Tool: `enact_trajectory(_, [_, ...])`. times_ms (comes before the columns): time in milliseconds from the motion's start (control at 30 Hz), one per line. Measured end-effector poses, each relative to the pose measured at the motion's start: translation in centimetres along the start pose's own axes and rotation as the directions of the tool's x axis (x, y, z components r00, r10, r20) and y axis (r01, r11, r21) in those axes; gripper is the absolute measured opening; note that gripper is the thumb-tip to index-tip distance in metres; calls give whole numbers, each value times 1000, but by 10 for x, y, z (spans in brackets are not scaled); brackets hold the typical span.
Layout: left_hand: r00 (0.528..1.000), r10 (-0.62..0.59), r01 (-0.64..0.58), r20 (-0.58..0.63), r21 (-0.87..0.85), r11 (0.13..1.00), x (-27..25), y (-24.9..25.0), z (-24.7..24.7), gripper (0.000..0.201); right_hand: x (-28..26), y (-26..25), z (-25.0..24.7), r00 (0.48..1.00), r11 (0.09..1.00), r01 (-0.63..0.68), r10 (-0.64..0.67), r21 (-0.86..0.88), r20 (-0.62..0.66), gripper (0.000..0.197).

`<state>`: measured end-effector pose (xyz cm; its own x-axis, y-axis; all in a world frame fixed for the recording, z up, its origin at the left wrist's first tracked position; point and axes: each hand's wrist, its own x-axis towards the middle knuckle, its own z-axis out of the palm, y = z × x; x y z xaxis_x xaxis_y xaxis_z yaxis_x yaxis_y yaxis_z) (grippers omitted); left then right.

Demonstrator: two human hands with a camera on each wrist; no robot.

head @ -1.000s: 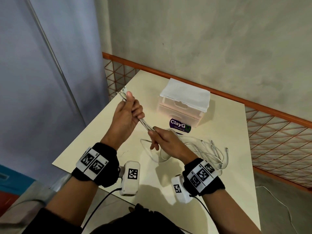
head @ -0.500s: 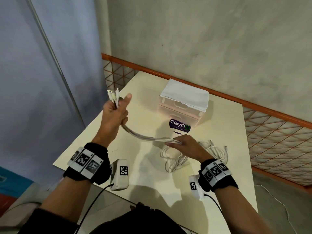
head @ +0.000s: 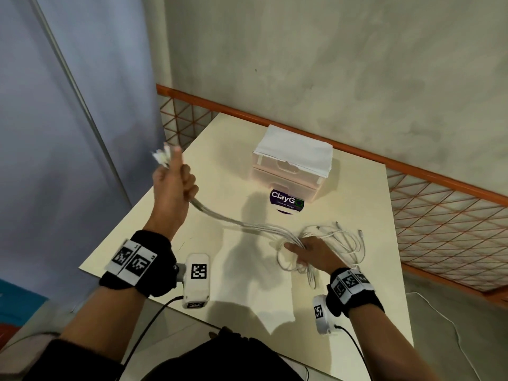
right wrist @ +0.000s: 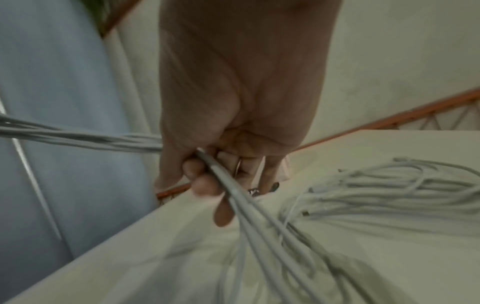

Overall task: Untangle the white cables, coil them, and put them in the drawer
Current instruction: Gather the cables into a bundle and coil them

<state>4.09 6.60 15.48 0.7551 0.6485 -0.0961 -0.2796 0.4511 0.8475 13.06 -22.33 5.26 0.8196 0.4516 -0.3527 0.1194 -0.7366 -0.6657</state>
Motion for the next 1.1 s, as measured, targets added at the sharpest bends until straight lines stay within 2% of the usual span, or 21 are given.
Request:
enact_trajectory(67, [987, -47, -3, 152, 316, 949, -6, -16, 0, 32, 0, -8, 3, 999, 1000, 9, -8, 5, -52, 49])
enact_trajectory(133, [947, -126, -94, 296, 629, 772, -14, -37, 2, 22, 0, -27, 3, 996, 997, 80, -81, -17, -39, 48])
enact_trajectory(167, [913, -179, -140, 367, 692, 708, -19, -47, 4, 20, -1, -38, 4, 991, 990, 130, -131, -57, -14, 48])
enact_trajectory(200, [871, -235, -177, 432, 721, 670, -23, -57, 5, 28, -2, -48, 5, 982, 976, 190, -191, -104, 6, 48])
enact_trajectory(267, [790, -339, -211, 510, 747, 631, -29, -73, 6, 36, -3, -66, 6, 954, 936, 299, -300, -185, 24, 45])
enact_trajectory(333, [741, -401, -273, 539, 787, 554, -31, -82, 3, 26, -3, -77, 6, 936, 915, 349, -350, -201, 32, 36])
enact_trajectory(400, [749, -407, -316, 523, 821, 475, -28, -82, 0, 32, -2, -78, 6, 941, 933, 337, -338, -125, 16, 34])
enact_trajectory(467, [800, -293, -363, 523, 811, 458, -24, -71, 0, 37, 0, -67, 6, 961, 961, 275, -273, 33, -44, 45])
enact_trajectory(567, [908, -5, -363, 420, 791, 492, -12, -46, 4, 42, -2, -46, 3, 980, 980, 188, -182, 73, -78, 53])
enact_trajectory(667, [950, 141, -310, 280, 770, 558, -5, -33, 7, 46, -1, -31, -6, 987, 988, 143, -139, 52, -84, 57])
enact_trajectory(733, [967, 166, -255, 194, 736, 627, -1, -34, 3, 49, 4, -22, -16, 988, 992, 110, -101, 67, -121, 58])
enact_trajectory(800, [985, 158, -169, 71, 608, 776, 5, -38, -7, 47, 7, -12, -28, 987, 998, 61, -55, 30, -153, 56])
enact_trajectory(867, [987, 152, -105, -58, 488, 867, 10, -36, -15, 43, 8, 1, -37, 986, 1000, 0, -3, -18, -169, 53])
enact_trajectory(1000, [960, 168, -62, -226, 415, 908, 20, -36, -30, 38, 6, 25, -46, 971, 993, -80, 58, -88, -232, 56])
enact_trajectory(1100, [935, 117, 24, -335, 387, 922, 19, -44, -39, 37, 3, 34, -59, 950, 979, -144, 96, -145, -296, 50])
